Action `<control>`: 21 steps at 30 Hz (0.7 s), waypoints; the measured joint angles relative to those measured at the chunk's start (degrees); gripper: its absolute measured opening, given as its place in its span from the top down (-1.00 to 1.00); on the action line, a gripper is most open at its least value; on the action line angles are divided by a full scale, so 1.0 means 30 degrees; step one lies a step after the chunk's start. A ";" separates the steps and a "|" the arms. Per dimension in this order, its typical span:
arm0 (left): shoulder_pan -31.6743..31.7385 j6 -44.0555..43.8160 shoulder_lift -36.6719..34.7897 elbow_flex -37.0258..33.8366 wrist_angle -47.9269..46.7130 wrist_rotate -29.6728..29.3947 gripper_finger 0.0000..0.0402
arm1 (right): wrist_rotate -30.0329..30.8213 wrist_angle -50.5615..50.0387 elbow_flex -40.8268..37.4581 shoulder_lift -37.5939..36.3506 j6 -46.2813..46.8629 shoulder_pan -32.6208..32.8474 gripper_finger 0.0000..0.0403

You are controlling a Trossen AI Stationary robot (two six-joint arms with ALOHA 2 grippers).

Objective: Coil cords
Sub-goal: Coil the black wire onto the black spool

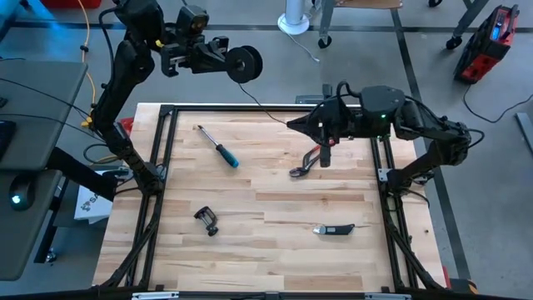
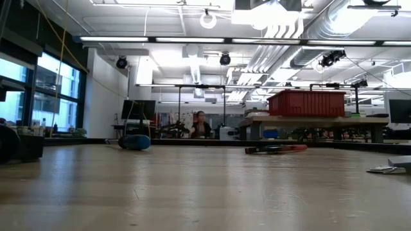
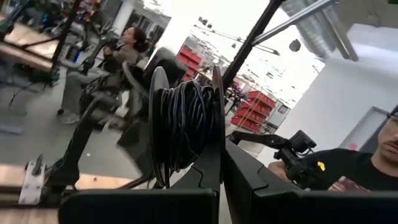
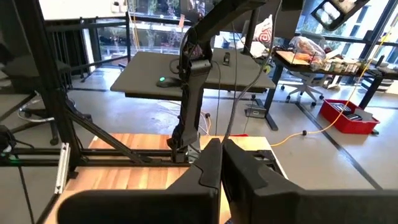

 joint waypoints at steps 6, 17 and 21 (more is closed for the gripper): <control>0.0272 0.1720 -0.0097 0.0007 -0.3924 -0.0698 1.00 | 0.0335 -0.0472 0.1995 -0.0125 -0.0028 0.1047 1.00; -0.0821 0.3673 -0.0097 0.0000 -0.8439 -0.1774 1.00 | 0.3152 -0.1635 0.4749 -0.0100 -0.2390 0.1648 1.00; -0.1975 0.2874 0.0086 0.0007 -0.8387 -0.1935 1.00 | 0.3643 -0.1410 0.4914 -0.0107 -0.2768 0.1339 1.00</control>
